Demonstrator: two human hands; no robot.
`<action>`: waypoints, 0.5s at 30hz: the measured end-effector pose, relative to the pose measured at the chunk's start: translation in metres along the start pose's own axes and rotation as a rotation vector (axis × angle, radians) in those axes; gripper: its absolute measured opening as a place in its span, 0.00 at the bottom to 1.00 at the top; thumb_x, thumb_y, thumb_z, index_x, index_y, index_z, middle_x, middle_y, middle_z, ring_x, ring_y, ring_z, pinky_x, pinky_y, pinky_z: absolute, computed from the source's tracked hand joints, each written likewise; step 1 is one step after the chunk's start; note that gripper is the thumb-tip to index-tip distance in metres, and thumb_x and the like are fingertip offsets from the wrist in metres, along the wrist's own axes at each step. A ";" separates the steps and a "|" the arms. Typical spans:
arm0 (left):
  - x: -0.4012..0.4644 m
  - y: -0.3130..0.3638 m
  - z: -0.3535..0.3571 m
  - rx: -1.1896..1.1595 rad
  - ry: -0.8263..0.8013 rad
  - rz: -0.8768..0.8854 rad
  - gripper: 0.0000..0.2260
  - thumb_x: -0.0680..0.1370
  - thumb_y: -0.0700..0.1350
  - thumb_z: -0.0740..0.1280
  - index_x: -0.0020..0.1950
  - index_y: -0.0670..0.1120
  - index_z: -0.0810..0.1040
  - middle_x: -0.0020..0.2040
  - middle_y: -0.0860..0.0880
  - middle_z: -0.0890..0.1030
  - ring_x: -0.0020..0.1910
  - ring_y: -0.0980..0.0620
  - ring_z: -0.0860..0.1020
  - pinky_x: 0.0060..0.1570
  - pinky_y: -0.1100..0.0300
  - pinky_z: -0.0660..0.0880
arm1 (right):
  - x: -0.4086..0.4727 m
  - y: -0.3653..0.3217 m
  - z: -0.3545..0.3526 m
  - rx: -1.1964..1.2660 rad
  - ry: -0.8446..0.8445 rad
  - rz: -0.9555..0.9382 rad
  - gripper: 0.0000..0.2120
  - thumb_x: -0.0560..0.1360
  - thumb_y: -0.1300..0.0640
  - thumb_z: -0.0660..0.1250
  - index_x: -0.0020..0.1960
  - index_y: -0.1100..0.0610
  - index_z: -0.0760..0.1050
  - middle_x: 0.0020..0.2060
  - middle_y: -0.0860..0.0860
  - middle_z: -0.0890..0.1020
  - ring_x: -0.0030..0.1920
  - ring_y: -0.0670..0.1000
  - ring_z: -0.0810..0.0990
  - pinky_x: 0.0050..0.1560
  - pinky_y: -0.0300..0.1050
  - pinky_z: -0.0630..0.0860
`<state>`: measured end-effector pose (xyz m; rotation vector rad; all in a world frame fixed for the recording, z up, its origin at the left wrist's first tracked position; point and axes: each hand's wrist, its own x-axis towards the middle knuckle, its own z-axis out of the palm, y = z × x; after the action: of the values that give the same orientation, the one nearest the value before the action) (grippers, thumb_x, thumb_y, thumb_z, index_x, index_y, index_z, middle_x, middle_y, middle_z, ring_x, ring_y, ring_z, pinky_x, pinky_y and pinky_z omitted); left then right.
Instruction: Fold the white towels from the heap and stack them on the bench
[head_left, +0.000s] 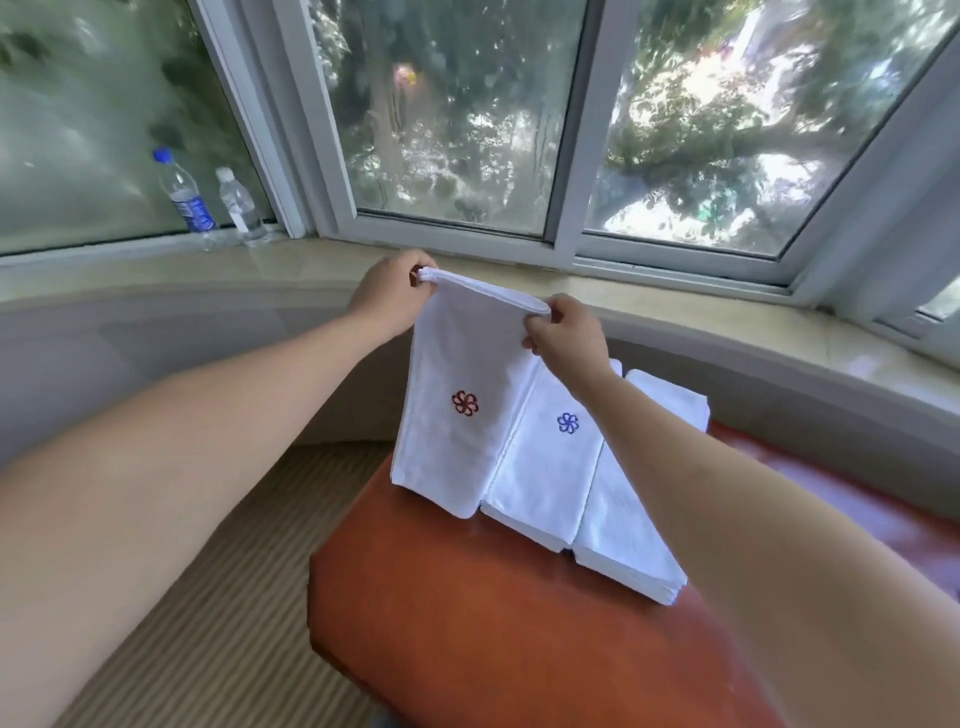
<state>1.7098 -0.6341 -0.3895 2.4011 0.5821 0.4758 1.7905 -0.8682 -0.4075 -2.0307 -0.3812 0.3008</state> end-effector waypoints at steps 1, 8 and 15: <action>0.012 -0.003 0.007 -0.007 -0.019 0.006 0.04 0.79 0.47 0.66 0.52 0.54 0.79 0.49 0.55 0.81 0.47 0.50 0.77 0.44 0.55 0.72 | 0.008 0.002 0.002 -0.003 0.015 0.008 0.08 0.70 0.54 0.62 0.47 0.47 0.78 0.33 0.44 0.85 0.40 0.51 0.85 0.45 0.55 0.83; 0.099 -0.028 0.053 -0.068 -0.143 0.052 0.04 0.78 0.46 0.68 0.49 0.57 0.78 0.45 0.57 0.80 0.45 0.52 0.77 0.40 0.58 0.70 | 0.072 0.020 0.022 -0.004 0.143 0.086 0.10 0.73 0.56 0.63 0.52 0.50 0.80 0.35 0.46 0.86 0.42 0.48 0.85 0.45 0.48 0.82; 0.157 -0.073 0.118 -0.029 -0.319 0.007 0.02 0.79 0.45 0.67 0.50 0.52 0.78 0.50 0.52 0.82 0.48 0.48 0.78 0.46 0.55 0.75 | 0.128 0.062 0.053 -0.048 0.154 0.219 0.05 0.74 0.56 0.64 0.47 0.51 0.78 0.41 0.48 0.85 0.43 0.51 0.83 0.40 0.46 0.78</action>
<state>1.8748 -0.5581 -0.4939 2.3853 0.4208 0.0977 1.8968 -0.8031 -0.4940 -2.1301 -0.0705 0.2691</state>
